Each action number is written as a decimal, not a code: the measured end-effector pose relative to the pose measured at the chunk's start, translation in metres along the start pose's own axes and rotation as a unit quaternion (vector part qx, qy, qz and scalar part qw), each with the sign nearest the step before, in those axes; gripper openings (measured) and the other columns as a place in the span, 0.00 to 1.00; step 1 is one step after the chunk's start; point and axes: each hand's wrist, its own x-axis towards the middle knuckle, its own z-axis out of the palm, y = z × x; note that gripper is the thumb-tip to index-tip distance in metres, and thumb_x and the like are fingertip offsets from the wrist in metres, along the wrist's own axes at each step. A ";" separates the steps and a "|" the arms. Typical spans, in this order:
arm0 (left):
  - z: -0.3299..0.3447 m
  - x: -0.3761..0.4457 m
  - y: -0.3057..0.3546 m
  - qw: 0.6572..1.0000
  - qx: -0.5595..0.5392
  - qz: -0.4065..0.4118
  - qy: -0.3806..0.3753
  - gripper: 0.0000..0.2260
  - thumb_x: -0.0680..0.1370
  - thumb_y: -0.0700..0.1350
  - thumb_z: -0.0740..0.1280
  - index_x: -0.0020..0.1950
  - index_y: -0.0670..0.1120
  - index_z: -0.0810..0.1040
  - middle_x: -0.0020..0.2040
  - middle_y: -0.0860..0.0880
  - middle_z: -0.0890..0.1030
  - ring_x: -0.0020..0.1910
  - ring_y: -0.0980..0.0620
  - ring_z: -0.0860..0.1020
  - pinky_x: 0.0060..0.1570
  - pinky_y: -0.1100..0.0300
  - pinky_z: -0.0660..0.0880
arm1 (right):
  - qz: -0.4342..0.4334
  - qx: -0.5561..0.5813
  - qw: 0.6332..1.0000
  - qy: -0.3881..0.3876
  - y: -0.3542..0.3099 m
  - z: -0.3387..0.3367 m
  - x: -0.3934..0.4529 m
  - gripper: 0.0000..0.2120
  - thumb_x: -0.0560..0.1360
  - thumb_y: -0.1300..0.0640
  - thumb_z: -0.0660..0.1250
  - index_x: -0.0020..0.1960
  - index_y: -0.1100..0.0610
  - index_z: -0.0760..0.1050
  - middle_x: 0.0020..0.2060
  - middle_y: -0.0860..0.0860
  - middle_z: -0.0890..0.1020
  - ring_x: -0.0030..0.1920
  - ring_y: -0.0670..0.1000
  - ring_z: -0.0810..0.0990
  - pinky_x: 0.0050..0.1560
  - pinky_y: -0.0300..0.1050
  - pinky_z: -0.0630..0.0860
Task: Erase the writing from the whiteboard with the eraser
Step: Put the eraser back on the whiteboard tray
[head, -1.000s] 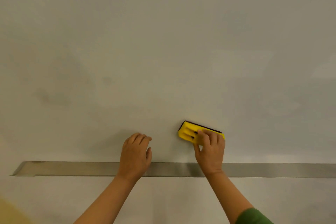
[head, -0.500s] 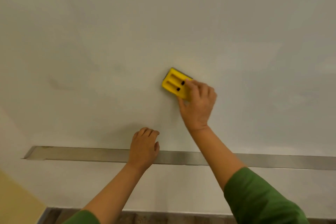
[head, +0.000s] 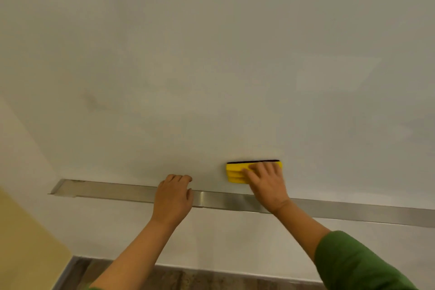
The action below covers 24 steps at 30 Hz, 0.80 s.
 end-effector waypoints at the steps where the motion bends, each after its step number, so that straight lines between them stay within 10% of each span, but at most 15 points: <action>1: -0.004 -0.002 -0.005 1.000 0.000 -0.009 0.004 0.12 0.65 0.38 0.75 0.48 0.44 0.83 0.40 0.51 0.84 0.43 0.47 0.81 0.39 0.55 0.78 | 0.046 0.012 0.998 0.028 0.007 -0.007 -0.001 0.19 0.64 0.58 0.69 0.53 0.50 0.69 0.46 0.50 0.74 0.43 0.56 0.69 0.45 0.48 0.63; 5: -0.010 -0.009 -0.019 0.999 -0.007 -0.032 0.002 0.11 0.68 0.38 0.73 0.50 0.43 0.82 0.42 0.49 0.84 0.45 0.46 0.81 0.40 0.53 0.77 | 0.212 0.082 0.963 0.147 0.009 -0.040 0.042 0.15 0.66 0.54 0.65 0.52 0.53 0.72 0.43 0.55 0.74 0.44 0.56 0.68 0.45 0.47 0.62; 8: -0.009 -0.012 -0.021 0.999 -0.015 -0.043 -0.001 0.11 0.69 0.38 0.72 0.51 0.43 0.82 0.42 0.49 0.84 0.47 0.45 0.80 0.41 0.53 0.76 | 0.172 0.101 0.967 0.156 -0.009 -0.039 0.071 0.18 0.65 0.56 0.69 0.54 0.53 0.73 0.45 0.55 0.76 0.45 0.56 0.69 0.46 0.48 0.63; 14: -0.004 -0.005 -0.002 0.999 -0.037 -0.022 -0.021 0.12 0.72 0.40 0.69 0.55 0.43 0.81 0.47 0.48 0.83 0.51 0.45 0.79 0.47 0.52 0.75 | 0.002 0.020 0.998 -0.058 -0.018 -0.005 0.008 0.26 0.56 0.62 0.78 0.52 0.51 0.74 0.43 0.52 0.79 0.43 0.56 0.68 0.48 0.49 0.63; 24: 0.017 -0.002 0.039 0.996 -0.058 0.021 -0.057 0.12 0.72 0.40 0.68 0.55 0.42 0.80 0.47 0.48 0.83 0.51 0.45 0.79 0.47 0.53 0.74 | 0.139 0.062 0.926 -0.344 0.032 -0.018 -0.067 0.29 0.52 0.53 0.82 0.51 0.50 0.78 0.44 0.49 0.80 0.45 0.55 0.81 0.49 0.50 0.77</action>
